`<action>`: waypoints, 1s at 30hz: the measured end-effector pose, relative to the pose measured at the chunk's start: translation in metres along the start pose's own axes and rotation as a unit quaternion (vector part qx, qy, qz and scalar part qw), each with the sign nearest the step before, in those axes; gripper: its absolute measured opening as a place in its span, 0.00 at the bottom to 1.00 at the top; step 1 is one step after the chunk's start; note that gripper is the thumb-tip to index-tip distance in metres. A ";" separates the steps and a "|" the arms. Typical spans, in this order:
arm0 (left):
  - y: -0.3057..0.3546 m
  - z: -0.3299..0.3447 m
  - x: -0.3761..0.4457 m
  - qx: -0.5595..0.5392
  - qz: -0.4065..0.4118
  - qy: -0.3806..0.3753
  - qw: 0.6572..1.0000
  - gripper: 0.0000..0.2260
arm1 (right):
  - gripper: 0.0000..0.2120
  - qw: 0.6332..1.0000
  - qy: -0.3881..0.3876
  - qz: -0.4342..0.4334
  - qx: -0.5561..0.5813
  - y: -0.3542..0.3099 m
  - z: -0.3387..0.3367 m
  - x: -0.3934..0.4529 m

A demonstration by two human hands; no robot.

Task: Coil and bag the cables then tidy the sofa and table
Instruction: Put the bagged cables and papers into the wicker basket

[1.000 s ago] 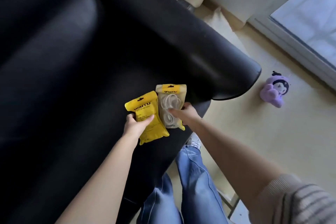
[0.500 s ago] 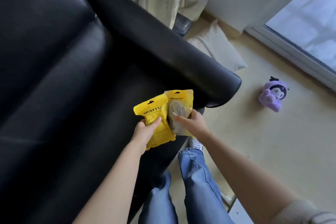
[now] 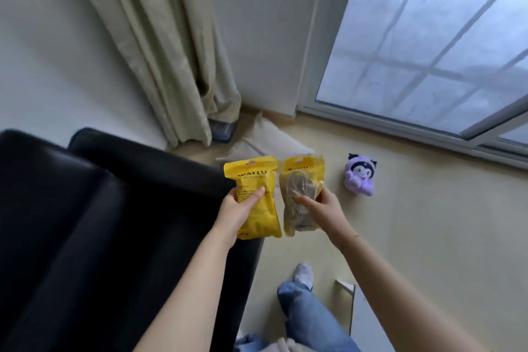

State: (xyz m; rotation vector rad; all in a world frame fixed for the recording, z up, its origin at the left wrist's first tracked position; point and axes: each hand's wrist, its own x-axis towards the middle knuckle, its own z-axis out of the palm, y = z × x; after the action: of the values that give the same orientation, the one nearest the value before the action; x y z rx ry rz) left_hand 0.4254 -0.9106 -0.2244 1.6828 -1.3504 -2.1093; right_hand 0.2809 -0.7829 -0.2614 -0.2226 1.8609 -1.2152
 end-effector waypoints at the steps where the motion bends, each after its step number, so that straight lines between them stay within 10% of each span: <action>1: 0.015 0.021 0.000 0.003 0.005 -0.010 1.000 0.17 | 0.15 1.000 0.009 -0.004 0.007 -0.010 -0.020 0.002; 17: 0.140 0.214 0.111 0.052 0.002 -0.040 0.998 0.34 | 0.23 0.998 0.023 -0.003 -0.054 -0.112 -0.197 0.136; 23: 0.174 0.254 0.146 0.019 -0.003 0.028 0.999 0.33 | 0.12 0.997 -0.013 -0.017 -0.079 -0.154 -0.232 0.206; 30: 0.177 0.323 0.135 -0.106 -0.023 0.166 0.980 0.29 | 0.28 0.972 -0.156 -0.060 -0.165 -0.189 -0.291 0.269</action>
State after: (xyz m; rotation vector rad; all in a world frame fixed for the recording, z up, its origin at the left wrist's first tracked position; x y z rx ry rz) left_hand 0.0335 -0.9155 -0.2047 1.8808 -0.9645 -1.8104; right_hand -0.1528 -0.8399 -0.2213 -0.6782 1.7777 -0.8810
